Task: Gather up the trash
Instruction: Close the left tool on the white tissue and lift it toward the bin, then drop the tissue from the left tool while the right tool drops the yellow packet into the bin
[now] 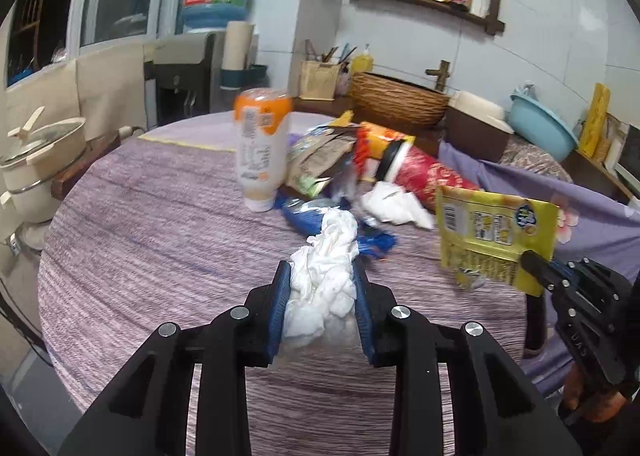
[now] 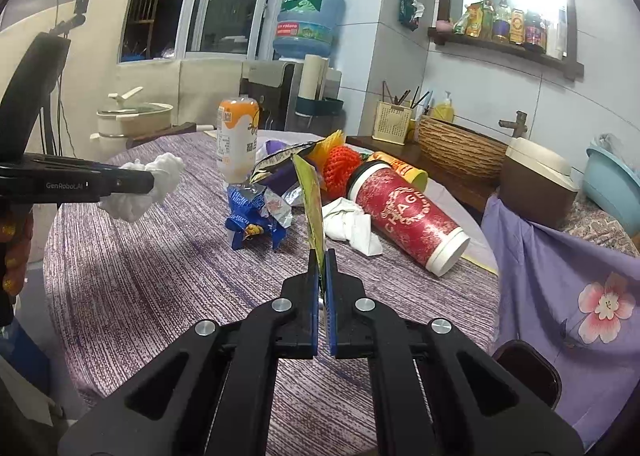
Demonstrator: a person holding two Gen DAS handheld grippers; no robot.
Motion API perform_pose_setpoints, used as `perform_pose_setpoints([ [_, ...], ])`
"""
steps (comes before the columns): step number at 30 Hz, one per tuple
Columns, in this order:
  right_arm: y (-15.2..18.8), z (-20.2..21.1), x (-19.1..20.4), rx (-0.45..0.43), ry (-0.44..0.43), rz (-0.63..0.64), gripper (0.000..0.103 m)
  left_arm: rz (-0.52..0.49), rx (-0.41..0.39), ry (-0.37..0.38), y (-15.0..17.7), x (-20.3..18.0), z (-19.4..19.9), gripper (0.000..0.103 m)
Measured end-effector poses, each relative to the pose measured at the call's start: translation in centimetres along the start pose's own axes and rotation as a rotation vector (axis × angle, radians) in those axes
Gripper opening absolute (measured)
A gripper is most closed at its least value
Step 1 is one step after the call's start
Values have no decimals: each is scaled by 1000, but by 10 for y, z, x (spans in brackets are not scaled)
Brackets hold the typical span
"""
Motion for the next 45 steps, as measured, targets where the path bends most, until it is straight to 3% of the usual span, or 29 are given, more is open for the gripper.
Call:
perform_pose_setpoints([
  [7, 7, 16, -56, -5, 77, -87, 3, -86, 5, 136, -8, -73, -30, 31],
  [16, 47, 26, -162, 50, 284, -200, 3, -177, 49, 315, -9, -162, -77, 31],
  [19, 71, 21, -202, 93, 357, -248, 3, -183, 85, 405, -5, -198, -100, 31],
  [26, 164, -23, -276, 286, 449, -381, 3, -232, 157, 488, 16, -256, -140, 31],
  [34, 245, -65, -295, 432, 448, -521, 5, -302, 257, 525, 53, -303, -179, 31],
  [35, 249, -68, -296, 442, 452, -528, 11, -304, 269, 525, 57, -306, -184, 31],
  [37, 257, -69, -297, 451, 461, -542, 32, -305, 296, 526, 66, -311, -193, 31],
  [38, 259, -67, -300, 446, 482, -546, 55, -304, 316, 525, 73, -312, -200, 31],
  [39, 259, -64, -303, 433, 495, -549, 71, -305, 329, 523, 77, -314, -205, 31],
  [45, 258, -35, -323, 400, 560, -551, 72, -297, 404, 524, 101, -323, -231, 31],
])
Point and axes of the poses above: each gripper's, at about its wrist camera, not at the fingertips, and z roughly against the way its jaws point, x to its left, y to its underside, the point moved 10 cm from there along -z, roughly the way its jaws point, and after that the axes turned 13 degrees about y, right-handed, at the moved point
